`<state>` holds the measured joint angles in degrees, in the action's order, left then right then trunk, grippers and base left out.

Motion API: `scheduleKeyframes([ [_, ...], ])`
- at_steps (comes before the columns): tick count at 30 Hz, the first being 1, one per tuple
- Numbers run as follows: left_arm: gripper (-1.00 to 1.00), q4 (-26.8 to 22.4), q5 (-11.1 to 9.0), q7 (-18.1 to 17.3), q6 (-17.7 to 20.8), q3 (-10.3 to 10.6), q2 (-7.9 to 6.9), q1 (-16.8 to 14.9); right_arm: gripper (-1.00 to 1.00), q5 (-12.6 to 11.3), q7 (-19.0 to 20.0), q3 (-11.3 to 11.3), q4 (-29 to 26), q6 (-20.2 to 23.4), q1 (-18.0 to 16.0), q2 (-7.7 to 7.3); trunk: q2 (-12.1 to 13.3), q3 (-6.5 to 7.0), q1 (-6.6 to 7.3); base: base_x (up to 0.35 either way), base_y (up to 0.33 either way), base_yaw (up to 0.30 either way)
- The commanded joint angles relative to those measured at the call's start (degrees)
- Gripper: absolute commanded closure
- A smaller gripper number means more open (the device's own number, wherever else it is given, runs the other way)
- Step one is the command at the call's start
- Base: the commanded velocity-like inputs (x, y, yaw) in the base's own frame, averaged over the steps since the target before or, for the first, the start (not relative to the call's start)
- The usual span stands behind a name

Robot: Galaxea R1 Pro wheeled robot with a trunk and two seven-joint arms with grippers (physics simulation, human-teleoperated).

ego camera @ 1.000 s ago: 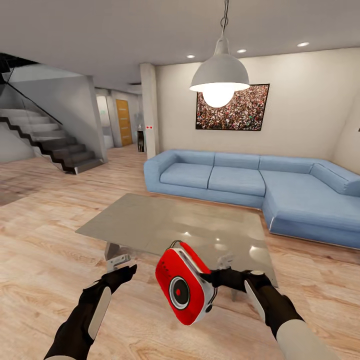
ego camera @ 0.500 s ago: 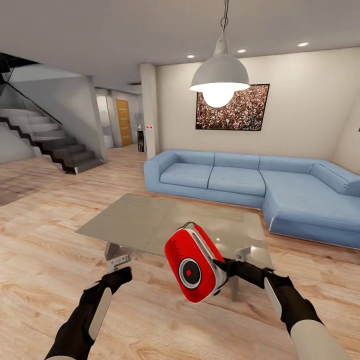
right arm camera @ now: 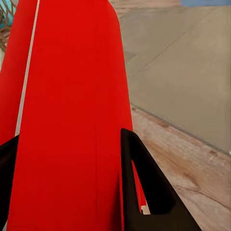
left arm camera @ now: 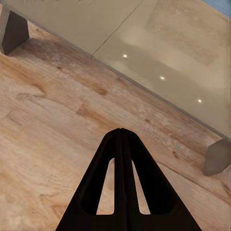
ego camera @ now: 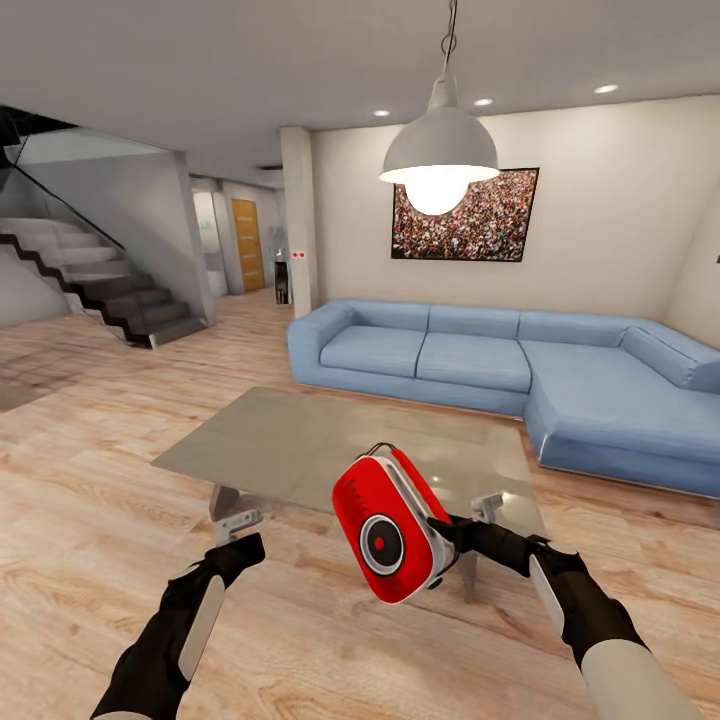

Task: Turn on the radio receiver that's on the table in the living room.

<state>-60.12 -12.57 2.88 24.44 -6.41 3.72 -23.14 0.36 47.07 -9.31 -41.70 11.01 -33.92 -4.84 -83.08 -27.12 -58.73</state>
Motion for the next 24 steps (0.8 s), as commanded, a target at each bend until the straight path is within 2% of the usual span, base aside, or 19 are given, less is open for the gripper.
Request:
scheduleKeyframes([
  [1,1.00,-0.1,0.0,0.0,0.0,0.7,0.02,0.0,1.00,-0.3,0.0,-0.1,0.0,0.0,0.0,0.01,0.0,0.00,0.00,0.000,0.000,0.000],
  [3,1.00,-0.2,0.1,0.0,0.1,5.8,-0.23,0.0,1.00,-0.4,0.0,-0.1,0.0,0.0,0.0,0.01,0.0,0.00,0.00,0.000,0.000,0.000],
  [4,1.00,-0.3,0.2,0.0,0.1,10.3,-0.56,0.0,1.00,-0.5,0.4,0.0,0.0,0.0,0.0,0.01,0.0,0.00,0.00,0.000,0.000,0.000],
  [5,1.00,-0.3,0.2,0.0,0.1,13.4,-0.77,0.0,1.00,-0.6,0.7,0.0,0.0,0.0,0.0,0.01,0.0,0.00,0.00,0.000,0.000,0.000],
  [6,1.00,-0.3,0.2,0.0,0.1,14.7,-0.82,0.0,1.00,-0.6,0.9,0.0,0.0,0.0,0.0,0.01,0.0,0.00,0.00,0.000,0.000,0.000],
  [10,1.00,-0.3,0.3,0.0,0.1,16.8,-0.99,0.0,1.00,-0.8,3.4,-0.1,0.0,0.1,0.0,-0.18,0.0,0.00,0.00,0.000,0.000,0.000],
  [15,1.00,-0.3,0.3,0.0,0.1,17.4,-1.07,0.0,1.00,-0.9,10.8,-1.0,0.0,0.3,0.0,-0.76,0.0,0.00,0.00,0.000,0.000,0.000],
  [20,1.00,-0.3,0.3,-0.1,0.1,17.9,-0.89,0.0,1.00,-0.9,11.5,-1.2,0.0,0.3,0.0,-0.78,0.0,0.00,0.00,0.000,0.000,0.000],
  [22,1.00,-0.4,0.3,-0.1,0.2,19.7,-0.81,0.0,1.00,-0.8,11.2,-1.2,0.1,0.2,0.0,-0.78,0.0,0.00,0.00,0.000,0.000,0.000],
  [24,1.00,-0.9,0.3,0.0,0.2,23.0,-0.89,0.0,1.00,-0.8,10.9,-1.2,0.8,0.1,0.0,-0.78,0.0,0.00,0.00,0.000,0.000,0.000],
])
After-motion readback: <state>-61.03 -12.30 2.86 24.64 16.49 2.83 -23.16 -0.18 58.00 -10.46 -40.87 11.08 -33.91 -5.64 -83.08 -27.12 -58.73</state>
